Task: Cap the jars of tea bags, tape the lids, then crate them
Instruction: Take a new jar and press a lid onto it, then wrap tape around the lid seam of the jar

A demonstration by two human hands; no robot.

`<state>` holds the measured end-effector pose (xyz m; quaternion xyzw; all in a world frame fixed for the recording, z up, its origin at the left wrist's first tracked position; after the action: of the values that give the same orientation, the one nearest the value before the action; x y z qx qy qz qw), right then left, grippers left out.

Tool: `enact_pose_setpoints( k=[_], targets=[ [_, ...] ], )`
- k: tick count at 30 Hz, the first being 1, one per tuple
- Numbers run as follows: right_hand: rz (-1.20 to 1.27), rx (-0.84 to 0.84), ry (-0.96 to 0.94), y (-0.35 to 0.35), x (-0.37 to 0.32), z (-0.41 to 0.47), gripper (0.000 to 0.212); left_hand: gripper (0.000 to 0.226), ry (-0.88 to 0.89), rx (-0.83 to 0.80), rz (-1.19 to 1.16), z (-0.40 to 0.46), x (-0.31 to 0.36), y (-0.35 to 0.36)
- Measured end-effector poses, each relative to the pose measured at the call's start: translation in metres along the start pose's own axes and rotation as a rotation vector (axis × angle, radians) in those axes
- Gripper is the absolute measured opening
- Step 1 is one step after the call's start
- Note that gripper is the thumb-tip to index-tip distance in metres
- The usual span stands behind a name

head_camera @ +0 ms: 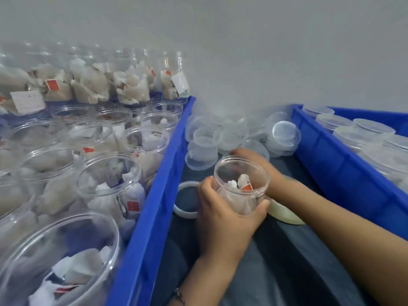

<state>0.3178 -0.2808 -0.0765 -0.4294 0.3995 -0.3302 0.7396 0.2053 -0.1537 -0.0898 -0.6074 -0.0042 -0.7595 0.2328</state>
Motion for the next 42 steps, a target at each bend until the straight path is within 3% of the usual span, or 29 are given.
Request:
enact_pose_setpoints(
  k=[1,4,6,7,9,12,16,18,21,24,29,32,34,36,40,42],
  targets=[
    [0.017,0.107,0.092,-0.02,0.005,-0.001,0.01,0.1,-0.007,-0.004,-0.009,0.0,0.0,0.0],
    [0.335,0.683,0.278,-0.103,0.011,-0.026,0.019,0.099,-0.025,-0.015,-0.019,-0.001,0.0,0.002],
    [0.438,0.874,0.379,-0.139,0.009,-0.039,0.016,0.098,-0.033,-0.029,-0.029,-0.002,0.0,0.003],
    [0.498,0.826,0.414,-0.142,0.006,-0.038,0.015,0.098,-0.033,-0.037,-0.034,-0.002,0.0,0.003],
    [0.601,0.569,0.483,-0.119,-0.006,-0.033,0.023,0.099,-0.027,-0.054,-0.045,-0.002,0.0,0.004],
    [0.41,0.254,0.441,-0.078,-0.025,-0.039,0.033,0.099,-0.009,-0.065,-0.092,-0.003,0.002,0.003],
    [0.342,0.207,0.233,-0.076,-0.057,-0.036,0.007,0.099,-0.01,-0.048,-0.081,-0.002,0.001,0.003],
    [0.321,0.151,0.12,-0.073,-0.077,-0.038,0.012,0.099,-0.032,-0.039,-0.057,-0.001,-0.002,0.002],
    [-0.03,-0.08,-0.022,-0.053,-0.105,-0.048,0.062,0.091,-0.001,-0.097,0.007,0.003,0.001,0.012],
    [-0.331,-0.096,-0.176,-0.046,-0.122,-0.054,0.053,0.09,0.063,-0.217,0.071,0.005,0.01,0.025],
    [-0.33,-0.109,-0.054,-0.047,-0.123,-0.055,0.049,0.086,-0.038,-0.181,-0.039,0.007,-0.004,0.014],
    [-0.603,-0.204,0.13,-0.044,-0.125,-0.05,0.067,0.073,-0.039,-0.217,-0.068,0.001,-0.004,0.015],
    [-0.692,-0.369,0.216,-0.037,-0.127,-0.044,0.079,0.074,-0.025,-0.29,-0.112,-0.003,-0.003,0.02],
    [-0.65,-0.453,0.203,-0.043,-0.137,-0.034,0.076,0.077,0.003,-0.323,-0.117,-0.003,0.0,0.022],
    [-0.536,-0.294,0.126,-0.085,-0.142,-0.015,0.056,0.088,-0.035,-0.249,-0.245,0.002,0.005,0.012],
    [-0.473,-0.514,0.072,-0.063,-0.128,-0.023,0.064,0.084,0.025,-0.199,-0.246,0.004,0.011,0.008]
  ],
)
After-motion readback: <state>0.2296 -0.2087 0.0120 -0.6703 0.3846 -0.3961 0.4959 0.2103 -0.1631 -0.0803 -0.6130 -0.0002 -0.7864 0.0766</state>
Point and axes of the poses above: each hand's wrist, its own z-axis towards the middle knuckle, its own y-axis out of the palm, x = y × z, the point moved 10 cm from there along z, towards the middle knuckle, and after that the axes turned 11 degrees about -y, right-handed, at the moved point
